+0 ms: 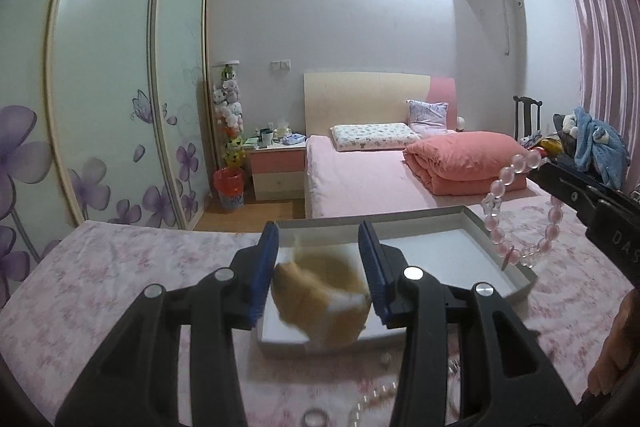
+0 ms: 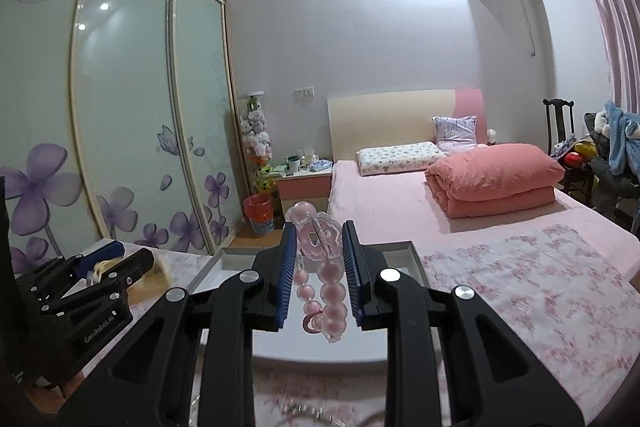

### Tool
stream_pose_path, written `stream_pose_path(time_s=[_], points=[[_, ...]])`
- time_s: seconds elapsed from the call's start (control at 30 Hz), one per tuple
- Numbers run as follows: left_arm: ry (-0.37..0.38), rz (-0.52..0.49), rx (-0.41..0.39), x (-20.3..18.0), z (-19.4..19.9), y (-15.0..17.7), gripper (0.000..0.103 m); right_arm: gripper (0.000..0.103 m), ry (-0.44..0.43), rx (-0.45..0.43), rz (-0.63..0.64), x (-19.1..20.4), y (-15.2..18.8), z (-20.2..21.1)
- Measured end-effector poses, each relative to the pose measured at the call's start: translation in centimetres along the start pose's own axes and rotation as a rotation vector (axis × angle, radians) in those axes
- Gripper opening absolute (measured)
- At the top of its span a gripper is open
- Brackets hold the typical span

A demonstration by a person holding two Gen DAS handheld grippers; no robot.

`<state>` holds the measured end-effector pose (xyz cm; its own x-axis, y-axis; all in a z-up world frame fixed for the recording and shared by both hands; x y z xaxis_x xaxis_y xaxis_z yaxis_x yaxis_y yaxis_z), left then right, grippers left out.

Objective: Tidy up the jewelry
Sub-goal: 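Carry the pink bead bracelet in the right tool into the grey tray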

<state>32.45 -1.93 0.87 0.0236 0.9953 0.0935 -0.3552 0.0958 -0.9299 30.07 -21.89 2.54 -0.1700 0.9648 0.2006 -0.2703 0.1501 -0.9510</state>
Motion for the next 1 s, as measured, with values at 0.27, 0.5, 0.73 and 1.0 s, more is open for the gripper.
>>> stream_pose_path(time_s=[0.27, 0.5, 0.73, 1.0], points=[[0.033, -0.009, 0.051, -0.5, -6.3, -0.3, 0.019, 0.024, 0.012, 0.11, -0.044, -1.0, 1.5, -6.5], [0.162, 0.024, 0.175, 0.4, -6.7, 2.4, 0.02, 0.024, 0.017, 0.193, -0.073, -1.6, 3.4, -8.2], [0.325, -0.04, 0.255, -1.0, 0.8, 7.4, 0.06, 0.024, -0.001, 0.181, -0.047, -1.2, 2.7, -5.9], [0.327, -0.185, 0.367, -6.0, 4.0, 12.4, 0.08, 0.024, -0.017, 0.182, -0.052, -1.6, 2.6, -3.3]])
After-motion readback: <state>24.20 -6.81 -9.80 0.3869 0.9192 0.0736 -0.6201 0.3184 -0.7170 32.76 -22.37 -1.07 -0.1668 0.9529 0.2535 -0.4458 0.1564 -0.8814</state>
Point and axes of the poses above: each gripper's, at about its wrist camera, not at the fingertips, and z roughly against the way its jaws point, x to its left, y to its underside, the point moved 7 cm from there along -z, roughly the way its jaws point, and after that the axes turned 3 degrees about -z, right-handed, at the moved point
